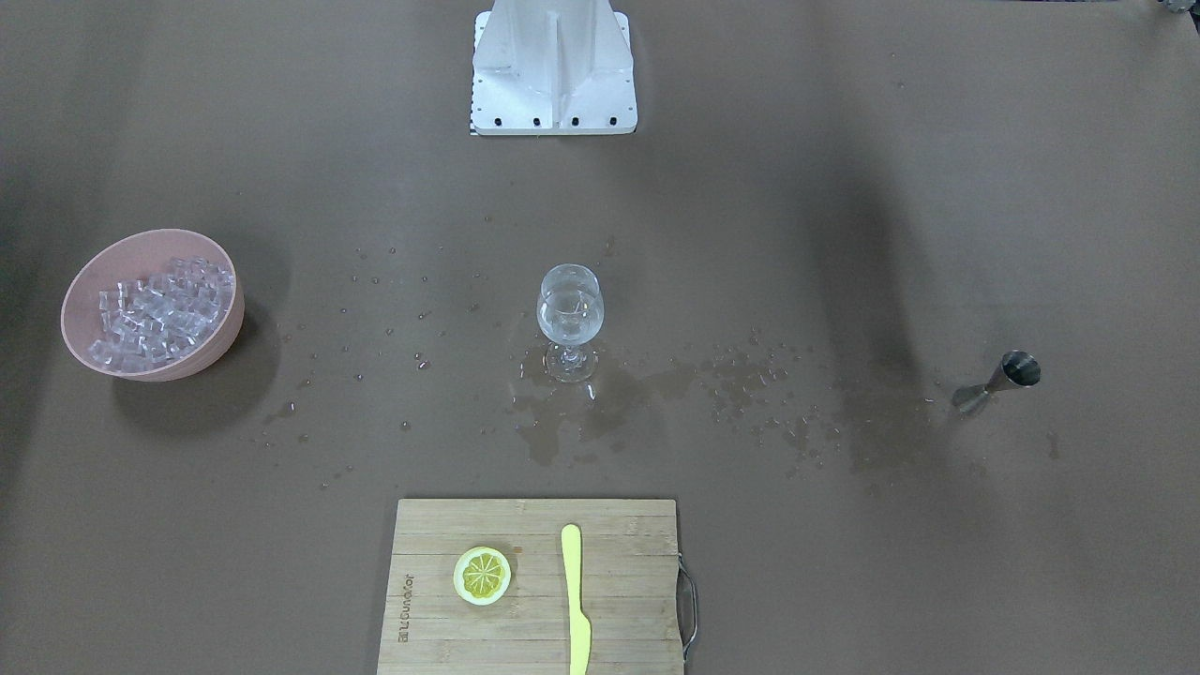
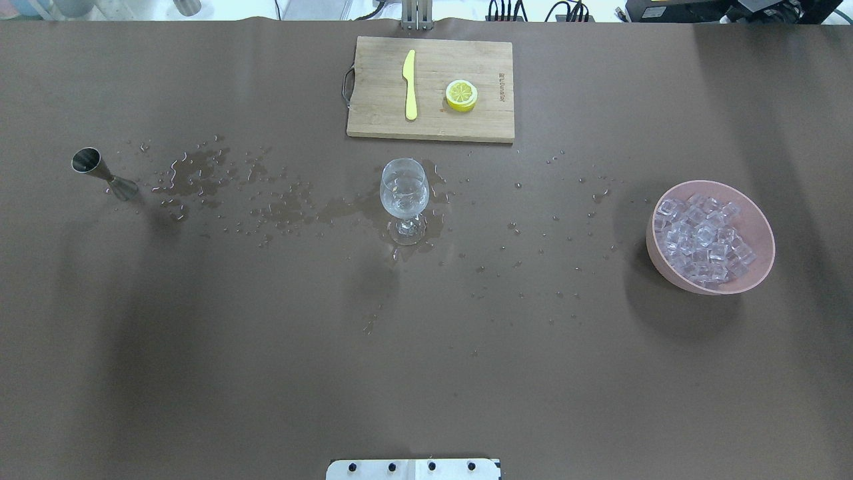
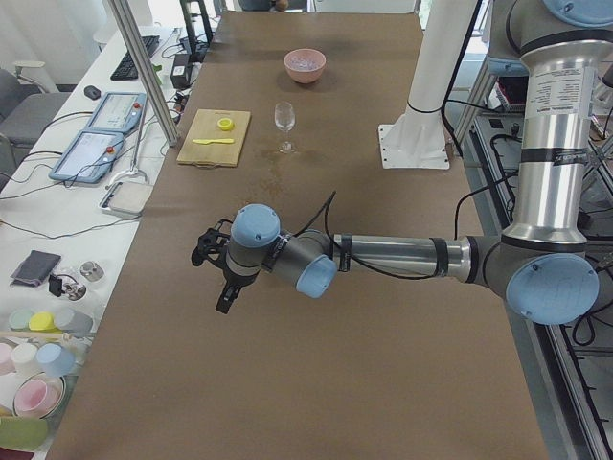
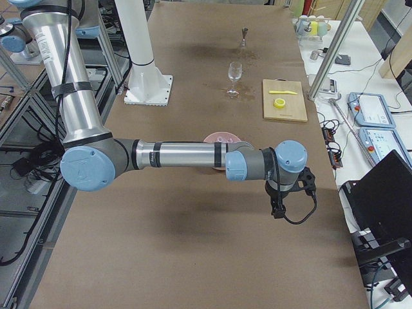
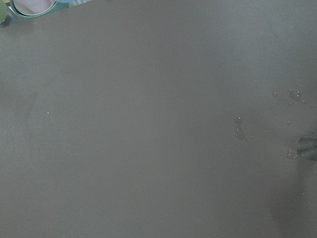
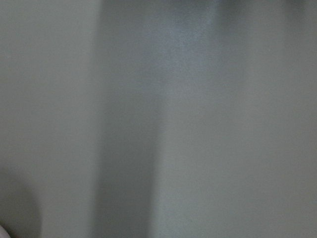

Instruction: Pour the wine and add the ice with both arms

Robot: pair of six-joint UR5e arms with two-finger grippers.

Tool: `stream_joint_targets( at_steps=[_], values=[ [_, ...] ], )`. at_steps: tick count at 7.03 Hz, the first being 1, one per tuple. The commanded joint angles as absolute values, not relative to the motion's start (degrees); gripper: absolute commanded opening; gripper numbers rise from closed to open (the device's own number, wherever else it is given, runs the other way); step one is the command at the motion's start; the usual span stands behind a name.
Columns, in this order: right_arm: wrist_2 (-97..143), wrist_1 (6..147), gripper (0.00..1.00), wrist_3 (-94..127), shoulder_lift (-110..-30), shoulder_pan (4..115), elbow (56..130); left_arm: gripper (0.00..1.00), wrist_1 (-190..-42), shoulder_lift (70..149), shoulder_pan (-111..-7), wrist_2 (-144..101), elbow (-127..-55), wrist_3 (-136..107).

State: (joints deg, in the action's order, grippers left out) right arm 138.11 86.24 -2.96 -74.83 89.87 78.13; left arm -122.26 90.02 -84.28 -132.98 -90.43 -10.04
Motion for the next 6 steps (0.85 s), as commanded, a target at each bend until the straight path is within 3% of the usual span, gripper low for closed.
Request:
stream_joint_targets(
  at_steps=[1, 6],
  values=[
    [138.9, 86.2, 1.00, -2.8, -74.8, 88.4, 78.4, 0.98, -134.9, 89.9, -79.1, -132.5, -90.2, -14.6],
    [139.0, 86.3, 1.00, -2.9, -74.8, 86.9, 78.0, 0.98, -155.4, 91.2, -71.9, -124.4, -88.2, -33.5]
  ],
)
